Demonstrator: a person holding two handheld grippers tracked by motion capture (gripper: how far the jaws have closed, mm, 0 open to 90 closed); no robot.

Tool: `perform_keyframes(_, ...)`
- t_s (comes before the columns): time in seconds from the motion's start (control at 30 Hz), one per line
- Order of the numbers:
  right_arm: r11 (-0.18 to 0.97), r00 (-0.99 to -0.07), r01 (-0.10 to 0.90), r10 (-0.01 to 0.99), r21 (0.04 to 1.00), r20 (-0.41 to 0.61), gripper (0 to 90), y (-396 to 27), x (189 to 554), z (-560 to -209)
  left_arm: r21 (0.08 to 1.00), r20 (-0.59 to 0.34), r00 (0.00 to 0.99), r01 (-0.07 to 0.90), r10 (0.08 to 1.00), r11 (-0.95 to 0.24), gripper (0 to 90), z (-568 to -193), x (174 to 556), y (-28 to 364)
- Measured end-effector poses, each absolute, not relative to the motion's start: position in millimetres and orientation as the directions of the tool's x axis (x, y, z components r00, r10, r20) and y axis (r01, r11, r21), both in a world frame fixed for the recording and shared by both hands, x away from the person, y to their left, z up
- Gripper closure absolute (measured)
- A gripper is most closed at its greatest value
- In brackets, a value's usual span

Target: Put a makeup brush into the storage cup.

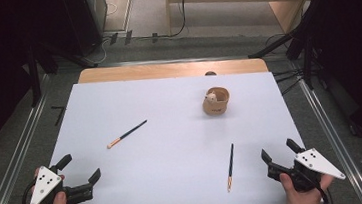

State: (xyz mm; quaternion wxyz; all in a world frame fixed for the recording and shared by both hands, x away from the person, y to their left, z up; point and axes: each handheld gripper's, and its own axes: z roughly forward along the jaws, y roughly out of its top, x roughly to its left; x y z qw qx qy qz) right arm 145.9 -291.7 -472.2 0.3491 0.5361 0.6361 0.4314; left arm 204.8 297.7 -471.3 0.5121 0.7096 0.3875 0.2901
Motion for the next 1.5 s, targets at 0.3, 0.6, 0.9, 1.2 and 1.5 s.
perform_keyframes(0.3,0.054,-0.199,0.397,0.980,0.916,0.029,14.1,-284,149,-466,0.950,0.017,0.535,0.256,0.845,-0.181,0.0,-472,205,297)
perform_keyframes(0.6,0.080,-0.233,0.393,0.972,0.916,0.015,14.1,-274,153,-460,0.951,0.017,0.539,0.251,0.842,-0.180,0.0,-472,204,296)
perform_keyframes(0.9,0.099,-0.271,0.419,0.962,0.902,0.021,14.2,-261,161,-455,0.950,0.013,0.542,0.256,0.840,-0.180,0.0,-472,204,294)
perform_keyframes(1.2,0.144,-0.322,0.478,0.946,0.866,0.020,14.2,-246,174,-453,0.951,0.009,0.548,0.254,0.837,-0.177,0.0,-472,203,294)
perform_keyframes(1.5,0.188,-0.341,0.584,0.940,0.790,0.028,15.9,-236,191,-454,0.952,0.005,0.549,0.254,0.836,-0.173,0.0,-471,203,294)
